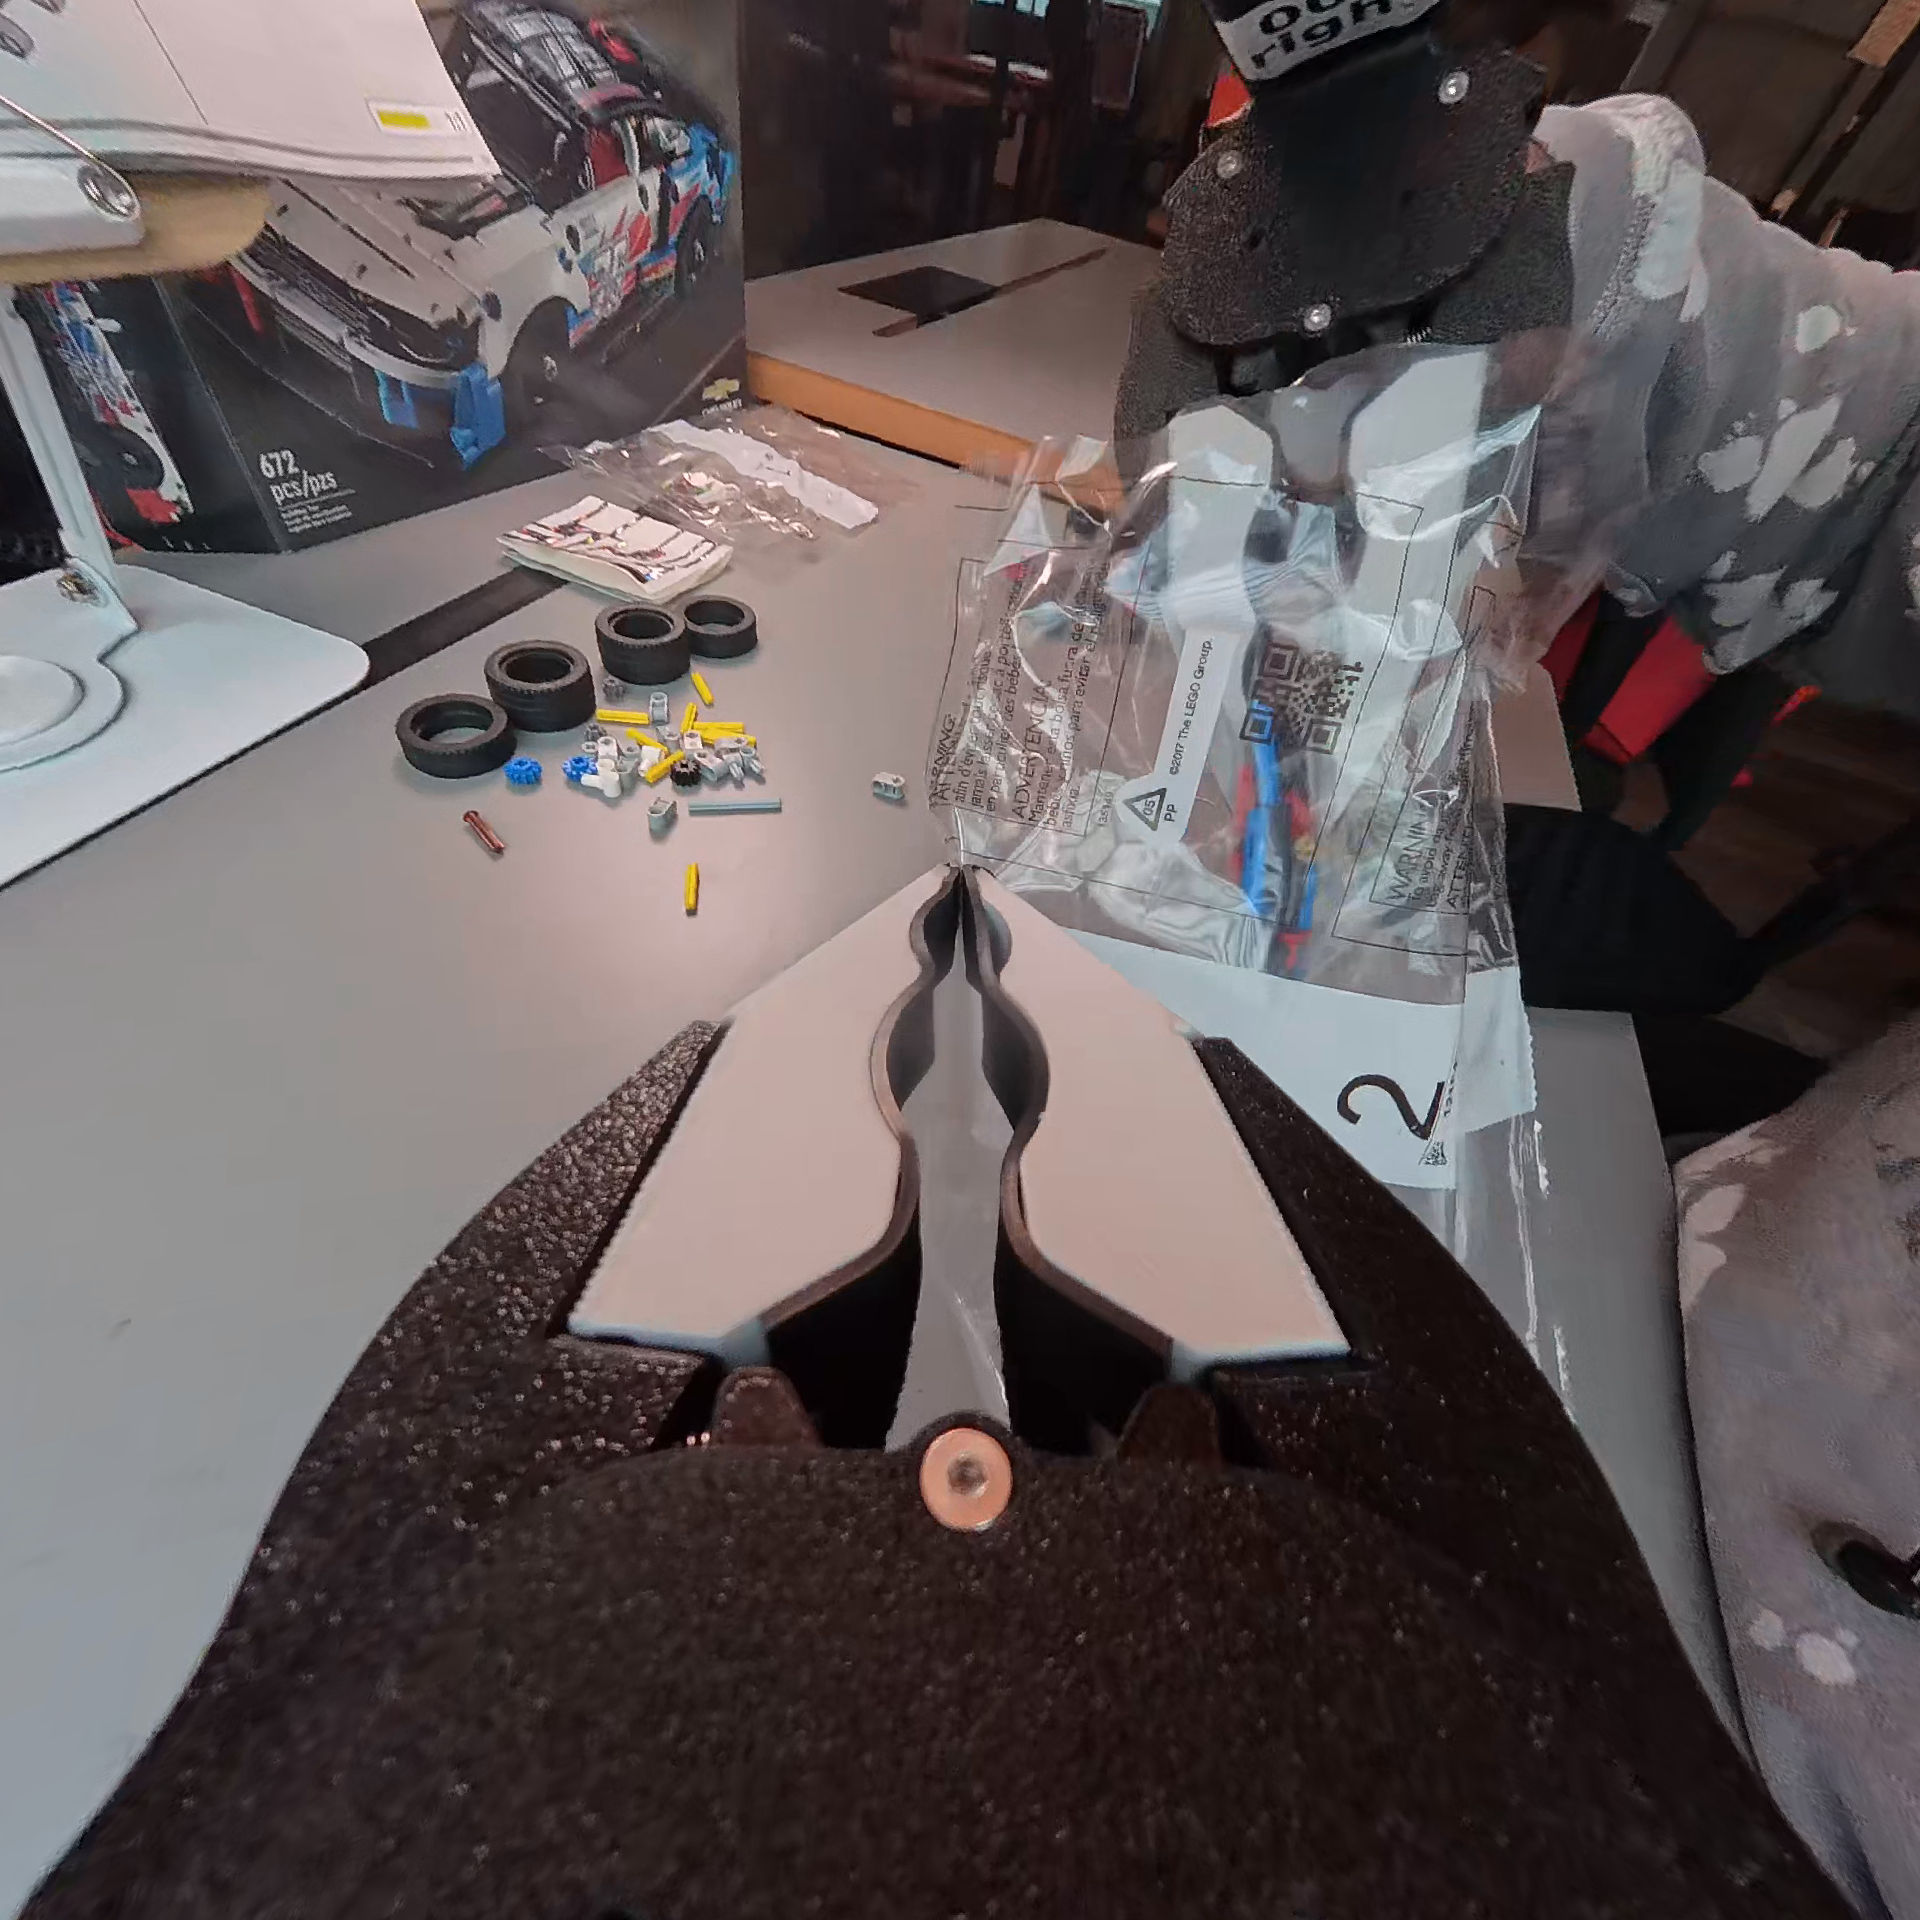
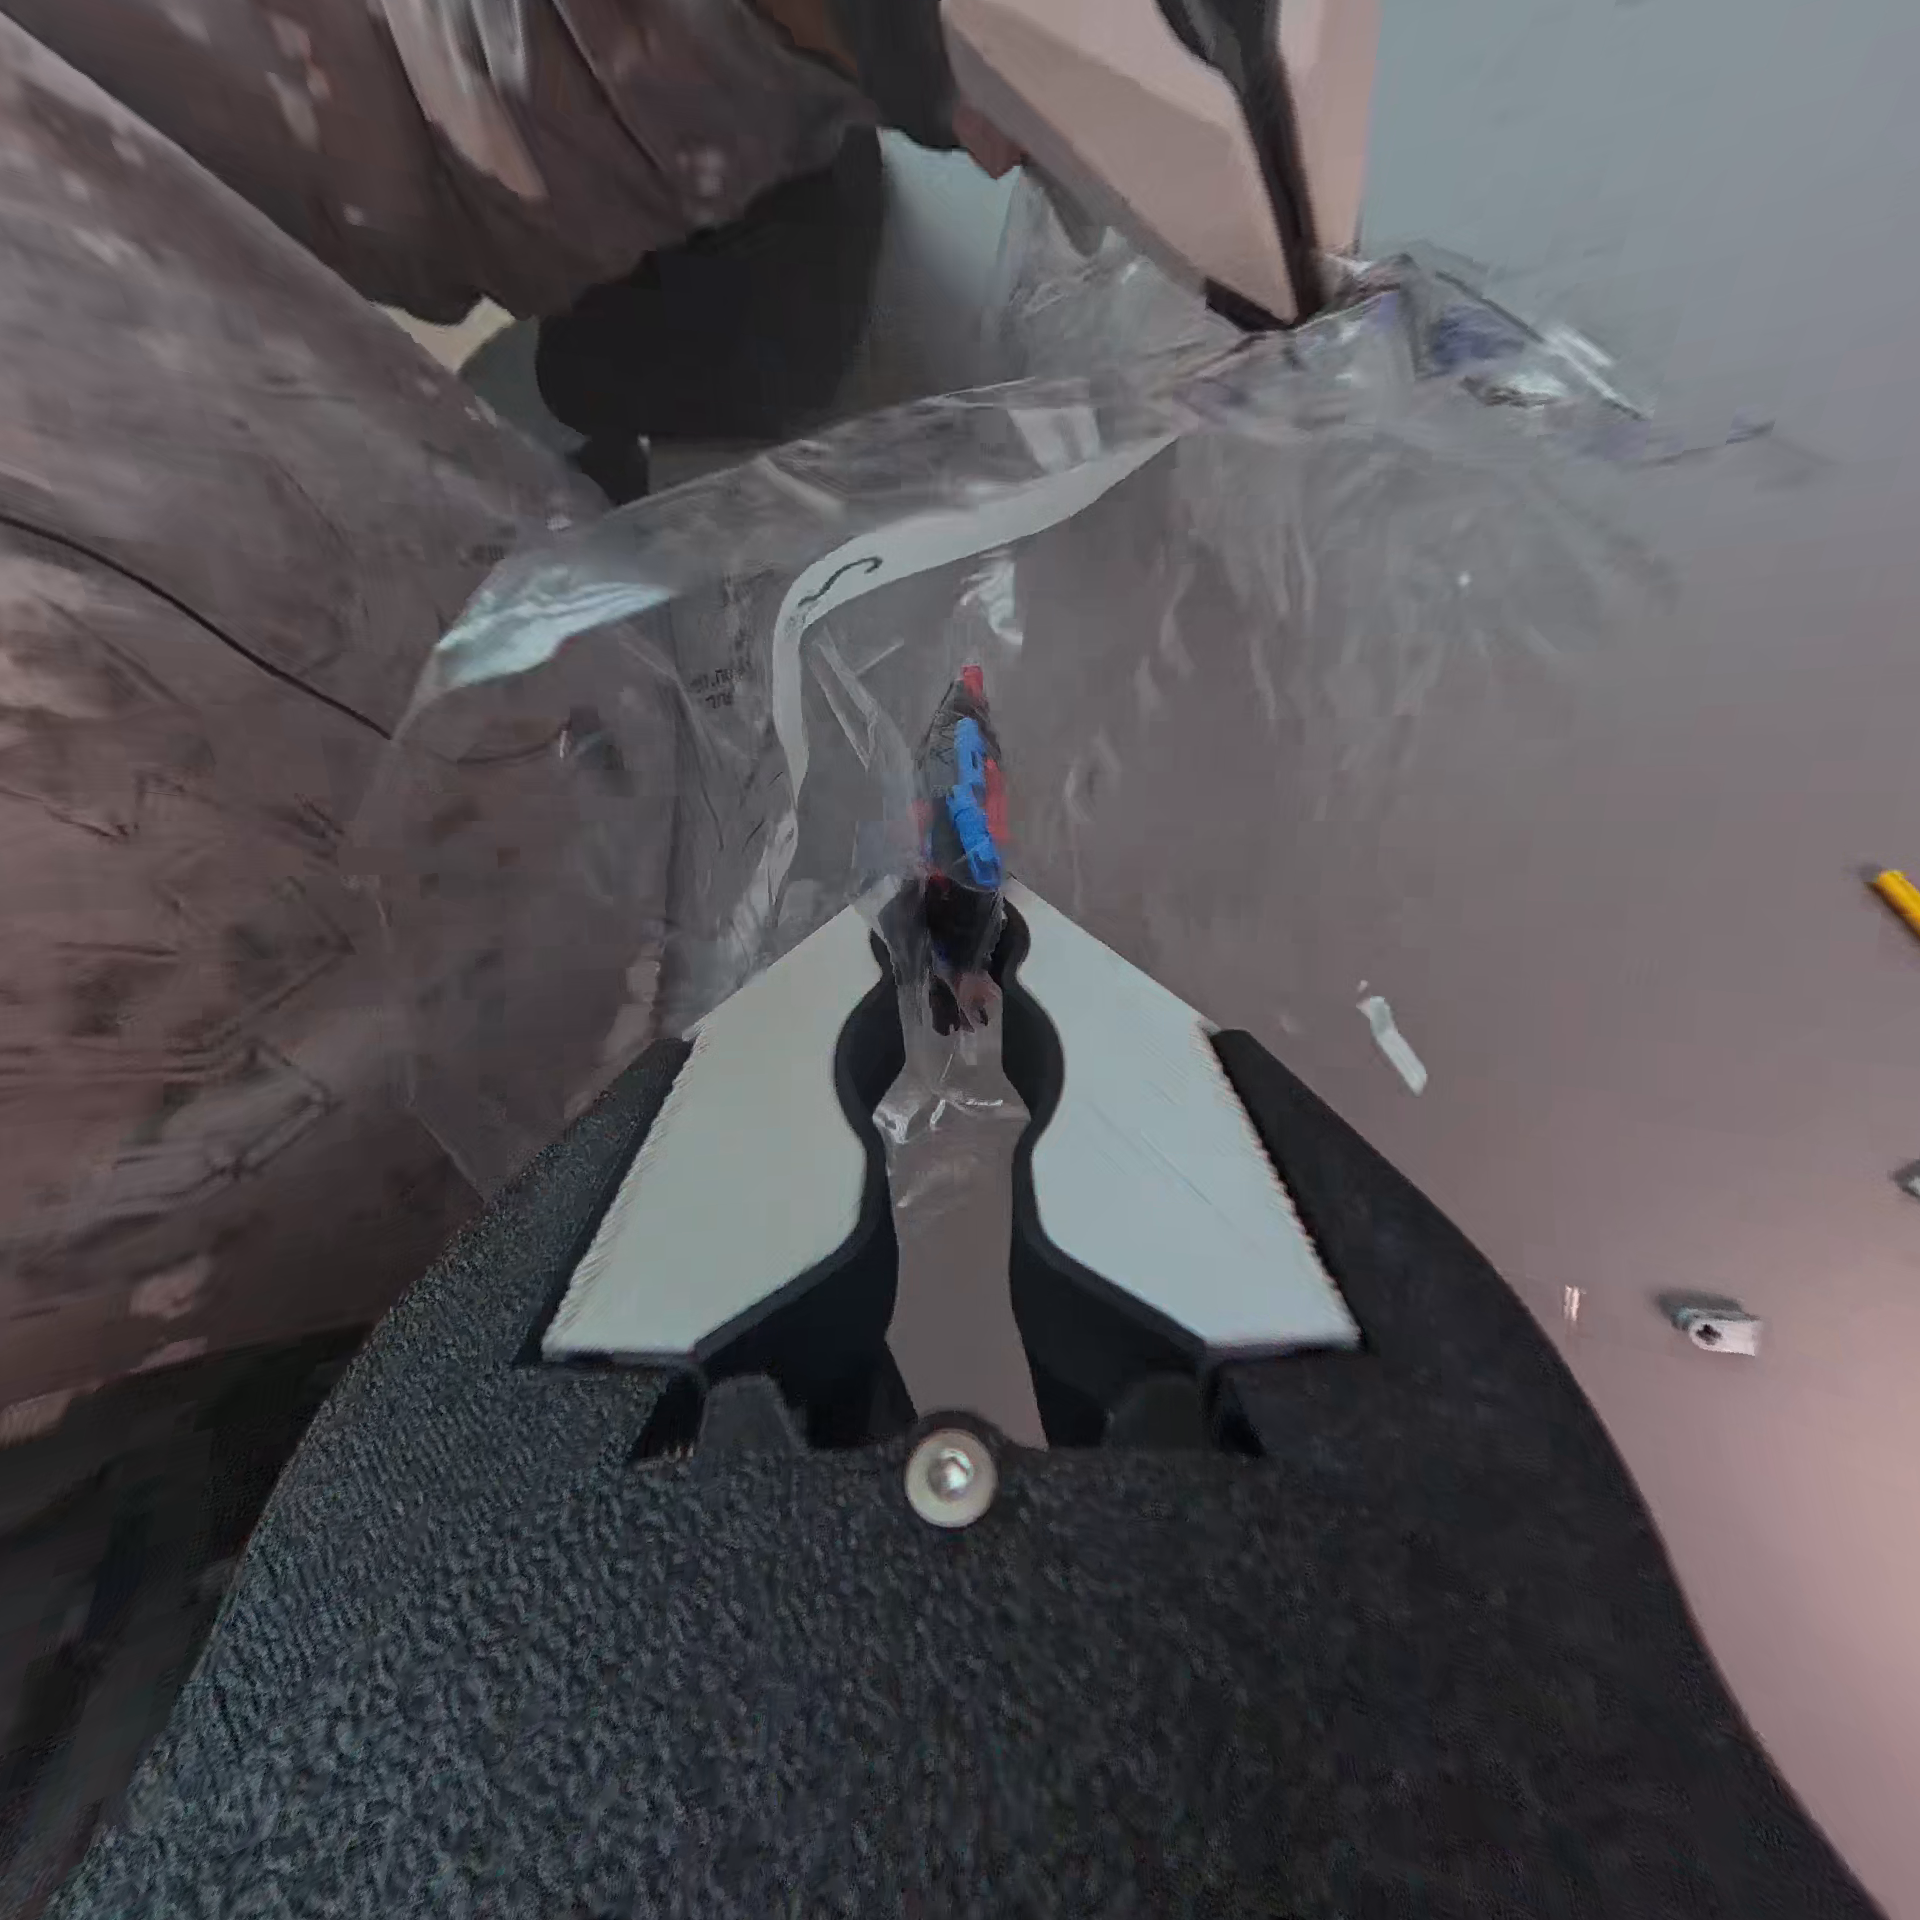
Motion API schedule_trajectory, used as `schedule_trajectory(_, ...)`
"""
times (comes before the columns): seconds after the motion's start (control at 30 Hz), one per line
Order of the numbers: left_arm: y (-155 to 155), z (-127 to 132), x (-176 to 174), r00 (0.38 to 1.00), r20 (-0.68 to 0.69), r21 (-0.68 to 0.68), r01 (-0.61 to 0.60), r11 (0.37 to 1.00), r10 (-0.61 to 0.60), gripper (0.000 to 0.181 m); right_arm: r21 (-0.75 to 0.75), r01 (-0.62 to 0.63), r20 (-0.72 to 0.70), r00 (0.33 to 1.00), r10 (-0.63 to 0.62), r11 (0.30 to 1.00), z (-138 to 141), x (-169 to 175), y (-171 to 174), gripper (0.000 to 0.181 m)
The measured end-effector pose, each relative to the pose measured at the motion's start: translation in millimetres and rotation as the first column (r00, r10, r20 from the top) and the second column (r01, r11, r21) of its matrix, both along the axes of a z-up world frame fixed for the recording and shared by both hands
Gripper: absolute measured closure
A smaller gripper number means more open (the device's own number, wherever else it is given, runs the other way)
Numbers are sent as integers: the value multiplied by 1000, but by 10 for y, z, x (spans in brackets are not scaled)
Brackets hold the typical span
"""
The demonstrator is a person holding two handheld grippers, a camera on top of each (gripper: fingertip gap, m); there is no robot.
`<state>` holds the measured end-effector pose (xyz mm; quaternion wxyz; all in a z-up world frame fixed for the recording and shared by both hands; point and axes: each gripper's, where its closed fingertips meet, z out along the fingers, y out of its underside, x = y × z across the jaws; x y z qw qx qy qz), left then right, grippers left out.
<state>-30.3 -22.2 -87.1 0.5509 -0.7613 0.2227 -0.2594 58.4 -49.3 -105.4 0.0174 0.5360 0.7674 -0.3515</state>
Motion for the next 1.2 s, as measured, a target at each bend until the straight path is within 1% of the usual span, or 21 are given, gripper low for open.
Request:
schedule_trajectory(0.03, -2, 50, -19, 1000, -3, 27, -12, 1000, 12, 180, 53, -42, 15, 999, 41, 998, 19, 9, -10, 169)
schedule_trajectory(0.1, -26, 167, -54, 999, 4, 80, -36, 996, 36, 181, 129, -58, 20, 998, 56, 990, 104, -45, 13, 161)
schedule_trajectory(0.2, -88, 361, -120, 998, 21, 151, -62, 987, 59, 181, 186, -83, 25, 997, 79, 979, 271, -34, 54, 145)
schedule_trajectory(0.27, -130, 496, -181, 996, -15, 198, -87, 976, 92, 181, 207, -87, 2, 996, 89, 974, 396, -30, 88, 134)
schedule_trajectory(0.4, -252, 843, -234, 983, -100, 326, -116, 938, 156, 181, 213, -39, -161, 984, 74, 976, 754, -113, 137, 134)
schedule_trajectory(0.47, -295, 932, -251, 968, -161, 378, -121, 918, 194, 181, 220, 7, -237, 970, 46, 976, 891, -136, 197, 133)
schedule_trajectory(0.5, -310, 956, -263, 960, -186, 397, -122, 909, 210, 181, 220, 31, -280, 959, 33, 975, 960, -140, 225, 133)
schedule_trajectory(0.57, -315, 980, -331, 952, -185, 410, -151, 899, 244, 181, 193, 94, -378, 926, -14, 977, 1103, -144, 292, 130)
schedule_trajectory(0.6, -306, 968, -381, 951, -173, 403, -171, 899, 258, 181, 180, 148, -437, 898, -55, 973, 1171, -160, 362, 124)
schedule_trajectory(0.67, -284, 945, -513, 945, -132, 394, -227, 890, 299, 181, 156, 272, -562, 815, -141, 950, 1271, -180, 553, 115)
schedule_trajectory(0.73, -269, 953, -666, 936, -70, 389, -293, 873, 345, 181, 80, 331, -609, 763, -216, 940, 1239, -130, 632, 104)
schedule_trajectory(0.8, -270, 989, -753, 939, 14, 386, -322, 865, 344, 181, 26, 373, -628, 728, -275, 928, 1088, -115, 689, 96)
schedule_trajectory(0.83, -271, 994, -729, 949, 60, 384, -307, 871, 308, 181, 10, 396, -630, 715, -302, 918, 970, -141, 725, 93)
schedule_trajectory(0.9, -274, 975, -588, 970, 127, 390, -239, 889, 205, 181, -34, 422, -610, 709, -353, 906, 673, -242, 767, 84)
schedule_trajectory(0.97, -312, 1003, -458, 980, 165, 412, -168, 895, 108, 181, -54, 444, -588, 709, -388, 894, 376, -370, 829, 78)
schedule_trajectory(1.0, -341, 1045, -444, 982, 171, 434, -149, 888, 81, 181, -61, 450, -594, 701, -395, 891, 282, -429, 867, 77)
schedule_trajectory(1.1, -518, 1198, -411, 982, 187, 510, -70, 857, -32, 181, -133, 428, -607, 677, -415, 894, 184, -565, 924, 86)
schedule_trajectory(1.13, -529, 1189, -408, 982, 186, 511, -61, 858, -41, 181, -167, 391, -612, 678, -406, 905, 193, -596, 878, 94)
schedule_trajectory(1.17, -502, 1140, -421, 983, 182, 501, -65, 863, -32, 181, -203, 325, -614, 693, -378, 924, 209, -604, 771, 109)
schedule_trajectory(1.2, -467, 1066, -432, 982, 187, 482, -62, 874, -33, 181, -216, 251, -615, 716, -331, 944, 208, -591, 644, 127)
